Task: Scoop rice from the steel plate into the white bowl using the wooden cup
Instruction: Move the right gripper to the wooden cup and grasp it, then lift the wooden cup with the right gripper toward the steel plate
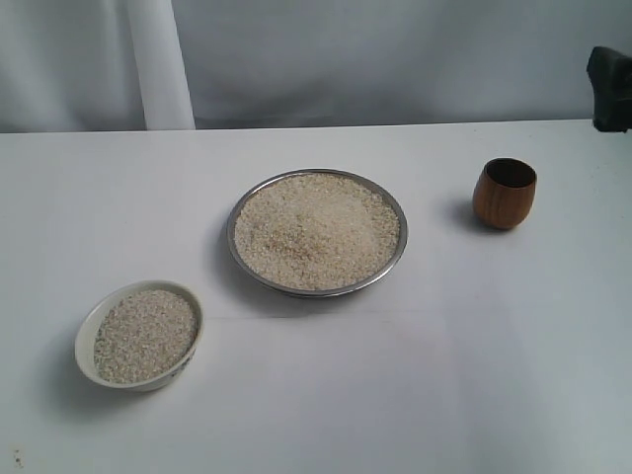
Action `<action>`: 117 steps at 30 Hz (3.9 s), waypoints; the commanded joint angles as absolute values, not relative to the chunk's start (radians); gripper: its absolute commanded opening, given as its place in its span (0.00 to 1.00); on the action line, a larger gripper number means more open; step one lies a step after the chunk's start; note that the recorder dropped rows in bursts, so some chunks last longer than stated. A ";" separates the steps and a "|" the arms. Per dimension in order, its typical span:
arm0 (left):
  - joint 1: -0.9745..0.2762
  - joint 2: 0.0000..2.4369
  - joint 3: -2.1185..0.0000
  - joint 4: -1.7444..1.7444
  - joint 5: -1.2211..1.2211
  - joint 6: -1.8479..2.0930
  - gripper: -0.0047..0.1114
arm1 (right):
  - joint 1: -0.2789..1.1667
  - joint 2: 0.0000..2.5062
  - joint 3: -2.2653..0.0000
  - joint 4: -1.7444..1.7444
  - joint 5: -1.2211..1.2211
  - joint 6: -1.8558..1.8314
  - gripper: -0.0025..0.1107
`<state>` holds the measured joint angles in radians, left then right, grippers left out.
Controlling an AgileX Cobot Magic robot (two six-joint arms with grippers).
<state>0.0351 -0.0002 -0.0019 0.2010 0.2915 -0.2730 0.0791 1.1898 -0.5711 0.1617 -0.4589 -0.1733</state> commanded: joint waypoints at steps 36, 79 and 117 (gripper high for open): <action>0.030 0.000 0.000 0.196 0.285 -0.277 0.04 | 0.080 1.962 -0.451 -0.118 -1.136 -0.079 0.95; 0.030 0.000 0.000 0.196 0.285 -0.277 0.04 | 0.080 2.202 -0.830 -0.041 -0.975 -0.131 0.95; 0.030 0.000 0.000 0.196 0.285 -0.277 0.04 | 0.080 2.366 -1.061 0.000 -0.948 -0.081 0.90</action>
